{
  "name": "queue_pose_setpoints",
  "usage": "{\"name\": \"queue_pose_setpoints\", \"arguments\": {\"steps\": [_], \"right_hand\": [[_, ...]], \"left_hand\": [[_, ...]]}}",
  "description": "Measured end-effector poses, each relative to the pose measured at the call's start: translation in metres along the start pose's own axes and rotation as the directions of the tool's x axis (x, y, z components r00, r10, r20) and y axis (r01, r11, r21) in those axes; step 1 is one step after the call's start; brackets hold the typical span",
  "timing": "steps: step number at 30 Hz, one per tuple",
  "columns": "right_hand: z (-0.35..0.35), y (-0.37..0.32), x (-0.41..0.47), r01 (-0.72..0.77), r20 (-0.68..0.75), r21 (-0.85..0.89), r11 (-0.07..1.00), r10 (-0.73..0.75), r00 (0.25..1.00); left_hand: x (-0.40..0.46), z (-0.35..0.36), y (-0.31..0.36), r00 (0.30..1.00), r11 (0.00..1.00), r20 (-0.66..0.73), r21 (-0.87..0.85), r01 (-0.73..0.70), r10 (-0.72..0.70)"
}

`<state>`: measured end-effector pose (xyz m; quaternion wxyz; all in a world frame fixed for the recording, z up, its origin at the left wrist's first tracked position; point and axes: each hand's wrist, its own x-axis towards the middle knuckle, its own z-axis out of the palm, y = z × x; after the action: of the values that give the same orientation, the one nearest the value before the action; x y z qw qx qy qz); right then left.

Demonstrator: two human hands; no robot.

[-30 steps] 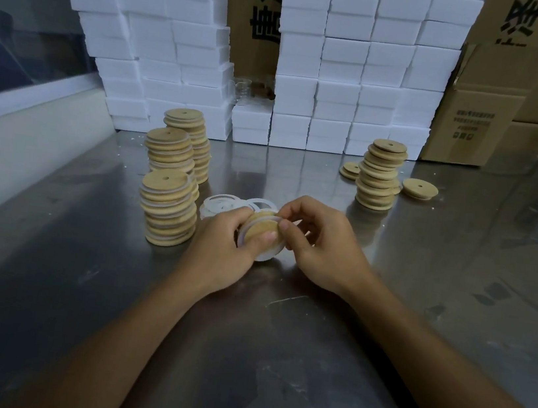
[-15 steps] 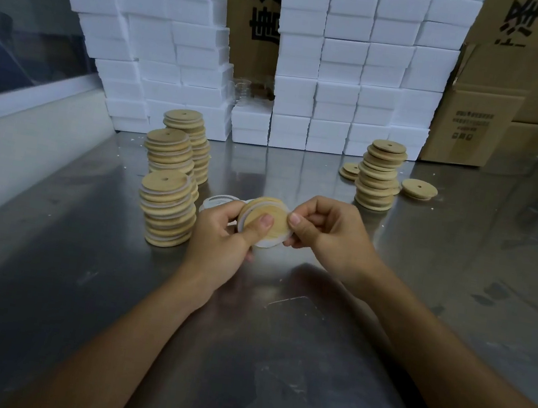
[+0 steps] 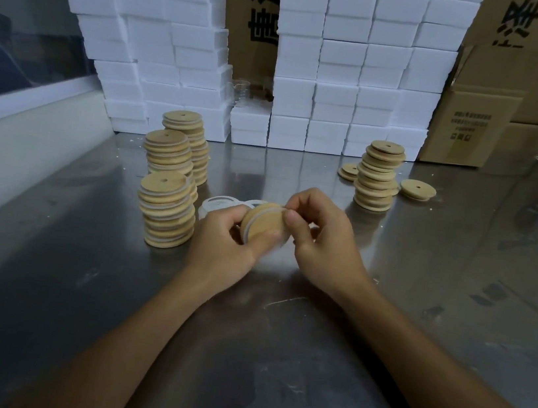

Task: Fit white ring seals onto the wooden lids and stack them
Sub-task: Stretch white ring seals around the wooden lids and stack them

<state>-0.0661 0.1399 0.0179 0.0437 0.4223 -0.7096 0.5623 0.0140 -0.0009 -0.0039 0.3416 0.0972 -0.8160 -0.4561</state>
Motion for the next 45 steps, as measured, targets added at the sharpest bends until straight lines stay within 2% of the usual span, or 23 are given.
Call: {"name": "queue_pose_setpoints", "arguments": {"steps": [2, 5, 9, 13, 16, 23, 26, 30, 37, 41, 45], "right_hand": [[0.001, -0.001, 0.001, 0.070, 0.042, -0.115, 0.991, -0.066, 0.997], [0.006, -0.002, 0.000, 0.082, 0.054, -0.136, 0.987, -0.075, 0.996], [0.003, 0.000, 0.002, -0.049, 0.023, 0.054, 0.997, 0.048, 0.999], [0.001, -0.002, 0.003, -0.168, 0.050, 0.290, 0.942, 0.160, 0.986], [-0.004, -0.003, 0.005, -0.219, 0.064, 0.391, 0.894, 0.210, 0.976], [-0.007, -0.005, 0.006, -0.264, 0.085, 0.436, 0.860, 0.253, 0.964], [-0.006, -0.005, 0.005, -0.338, 0.138, 0.436, 0.834, 0.309, 0.941], [-0.002, -0.005, 0.002, -0.440, 0.194, 0.516, 0.735, 0.400, 0.896], [-0.009, -0.004, 0.006, -0.430, 0.173, 0.481, 0.764, 0.398, 0.901], [-0.008, -0.003, 0.007, -0.416, 0.152, 0.525, 0.742, 0.399, 0.904], [-0.002, 0.000, 0.004, -0.456, 0.210, 0.551, 0.698, 0.413, 0.886]], "left_hand": [[-0.001, -0.003, 0.000, 0.994, 0.982, 0.036, 0.156, -0.105, 0.100], [-0.004, -0.004, 0.003, 0.987, 0.968, 0.068, 0.194, -0.158, 0.148], [-0.003, -0.006, 0.006, 0.972, 0.955, 0.032, 0.184, -0.234, 0.232], [-0.004, -0.006, 0.008, 0.960, 0.939, 0.022, 0.200, -0.279, 0.280], [-0.005, -0.004, 0.009, 0.967, 0.959, -0.008, 0.135, -0.250, 0.253], [-0.004, 0.002, 0.007, 0.991, 0.988, -0.014, -0.079, -0.130, 0.129], [-0.005, 0.003, 0.007, 0.992, 0.987, -0.019, -0.094, -0.129, 0.128], [-0.006, 0.004, 0.007, 0.991, 0.988, -0.046, -0.089, -0.129, 0.126], [-0.007, 0.006, 0.011, 0.996, 0.983, -0.014, -0.163, -0.084, 0.082], [-0.007, 0.007, 0.006, 1.000, 0.974, -0.005, -0.227, -0.009, 0.008], [-0.006, 0.008, 0.005, 0.997, 0.969, -0.065, -0.245, 0.020, -0.037]]}}
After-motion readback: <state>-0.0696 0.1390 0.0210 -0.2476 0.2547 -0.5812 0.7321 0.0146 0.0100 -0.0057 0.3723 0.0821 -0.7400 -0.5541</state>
